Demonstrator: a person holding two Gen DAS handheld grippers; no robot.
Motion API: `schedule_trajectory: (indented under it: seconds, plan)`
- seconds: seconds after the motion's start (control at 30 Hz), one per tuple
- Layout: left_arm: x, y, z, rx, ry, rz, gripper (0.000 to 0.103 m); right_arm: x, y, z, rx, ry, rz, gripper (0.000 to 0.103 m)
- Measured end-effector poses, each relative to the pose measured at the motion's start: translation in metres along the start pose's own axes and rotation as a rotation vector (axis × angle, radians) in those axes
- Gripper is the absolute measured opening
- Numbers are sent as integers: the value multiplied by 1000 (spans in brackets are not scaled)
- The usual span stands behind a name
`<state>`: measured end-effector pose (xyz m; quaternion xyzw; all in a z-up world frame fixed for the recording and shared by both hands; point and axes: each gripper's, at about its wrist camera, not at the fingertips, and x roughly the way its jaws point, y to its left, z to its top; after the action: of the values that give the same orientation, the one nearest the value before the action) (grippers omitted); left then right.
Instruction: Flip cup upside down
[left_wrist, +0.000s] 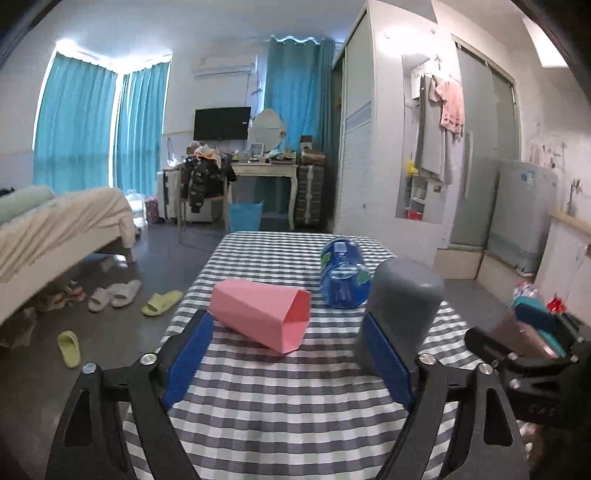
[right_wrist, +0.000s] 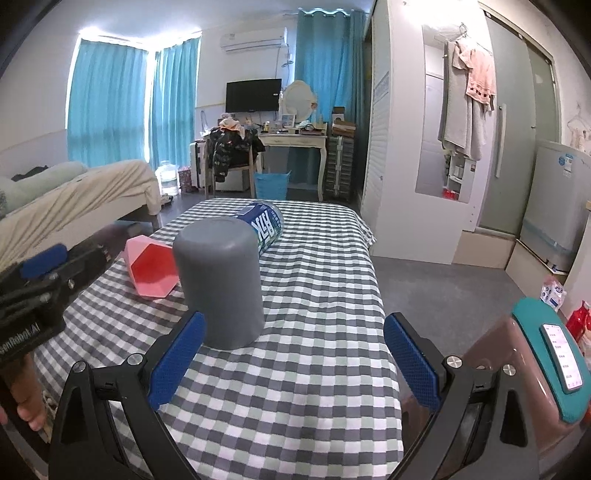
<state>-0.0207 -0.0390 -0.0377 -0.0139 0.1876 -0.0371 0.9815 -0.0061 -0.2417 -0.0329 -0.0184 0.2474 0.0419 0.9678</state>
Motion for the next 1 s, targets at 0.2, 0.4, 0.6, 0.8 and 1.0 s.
schedule_trajectory:
  seconds: [0.2, 0.4, 0.6, 0.8, 1.0]
  plan:
    - [-4, 1, 0, -8, -34, 19, 103, 5, 5, -2, 1, -9, 4, 103]
    - [-4, 12, 1, -51, -53, 47, 103, -1, 3, -1, 10, -43, -9, 103]
    - [-6, 7, -1, -20, -64, 48, 103, -4, 0, 0, 28, -63, -8, 103]
    - [-6, 3, -4, -7, -55, 44, 103, -5, 1, -1, 25, -68, -9, 103]
    - [-5, 2, -3, -7, -53, 45, 103, -5, 0, 0, 29, -67, -6, 103]
